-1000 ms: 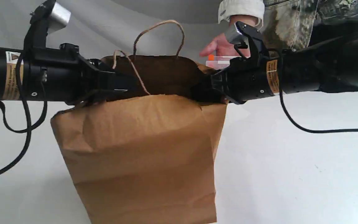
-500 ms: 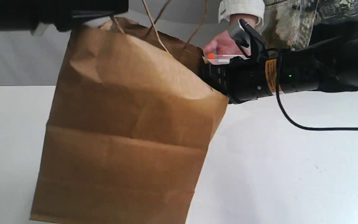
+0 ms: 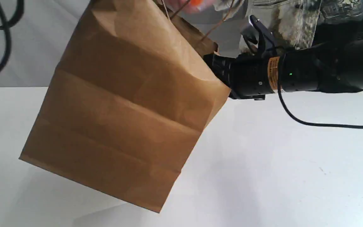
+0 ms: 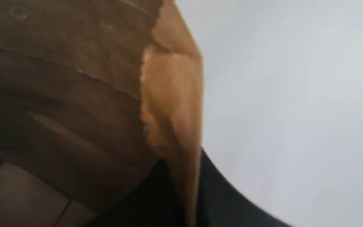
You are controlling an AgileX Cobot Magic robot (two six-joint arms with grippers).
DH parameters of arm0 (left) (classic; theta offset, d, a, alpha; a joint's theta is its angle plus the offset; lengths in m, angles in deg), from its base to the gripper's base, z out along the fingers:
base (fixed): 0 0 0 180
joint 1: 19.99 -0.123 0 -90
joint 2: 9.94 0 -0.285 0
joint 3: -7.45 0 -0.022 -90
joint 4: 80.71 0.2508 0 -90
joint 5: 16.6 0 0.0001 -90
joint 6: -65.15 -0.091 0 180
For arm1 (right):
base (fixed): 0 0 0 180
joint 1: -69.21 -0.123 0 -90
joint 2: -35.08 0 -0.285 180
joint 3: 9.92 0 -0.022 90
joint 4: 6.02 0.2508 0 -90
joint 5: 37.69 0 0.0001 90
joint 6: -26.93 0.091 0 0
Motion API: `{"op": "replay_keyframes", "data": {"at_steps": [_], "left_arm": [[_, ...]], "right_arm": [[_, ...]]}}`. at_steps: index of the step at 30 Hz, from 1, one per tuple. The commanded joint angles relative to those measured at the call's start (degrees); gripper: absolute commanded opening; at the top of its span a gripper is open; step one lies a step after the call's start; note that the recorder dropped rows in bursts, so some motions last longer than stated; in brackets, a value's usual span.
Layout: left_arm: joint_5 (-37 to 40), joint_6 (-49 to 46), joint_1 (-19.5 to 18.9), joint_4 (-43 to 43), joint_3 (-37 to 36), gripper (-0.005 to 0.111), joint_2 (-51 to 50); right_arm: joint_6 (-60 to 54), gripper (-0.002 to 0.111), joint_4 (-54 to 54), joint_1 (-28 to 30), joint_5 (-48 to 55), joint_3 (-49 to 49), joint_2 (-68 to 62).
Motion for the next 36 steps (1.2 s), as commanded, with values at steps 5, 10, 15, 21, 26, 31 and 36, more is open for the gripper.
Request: {"op": "replay_keyframes", "data": {"at_steps": [5,10,15,21,26,31,36], "left_arm": [[6.1,-2.4,4.8,-2.1,3.6,0.000,-0.6],[6.2,-2.4,4.8,-2.1,3.6,0.000,-0.6],[6.1,-2.4,4.8,-2.1,3.6,0.000,-0.6],[3.6,-2.4,4.8,-2.1,3.2,0.000,-0.6],[-1.5,-4.1,4.7,-2.1,-1.7,0.000,-0.4],[-1.1,-10.2,4.1,-2.1,-10.3,0.000,1.0],[-1.1,-11.5,1.2,-2.1,-16.6,0.000,4.9]], "right_arm": [[-0.8,0.001,-4.3,0.1,0.2,-2.8,-7.4],[-0.8,0.001,-4.3,0.0,-3.5,-5.0,-8.9],[-0.8,0.001,-5.6,0.0,-3.4,-5.0,-8.8],[-0.8,0.001,-5.7,0.0,-0.8,-5.0,-8.7],[-1.4,0.001,-5.7,0.2,1.8,-5.0,-6.2],[-2.1,0.001,-5.7,0.0,1.7,-5.0,-0.9],[-2.1,0.001,-5.7,0.0,-1.6,-5.0,3.0]]}}
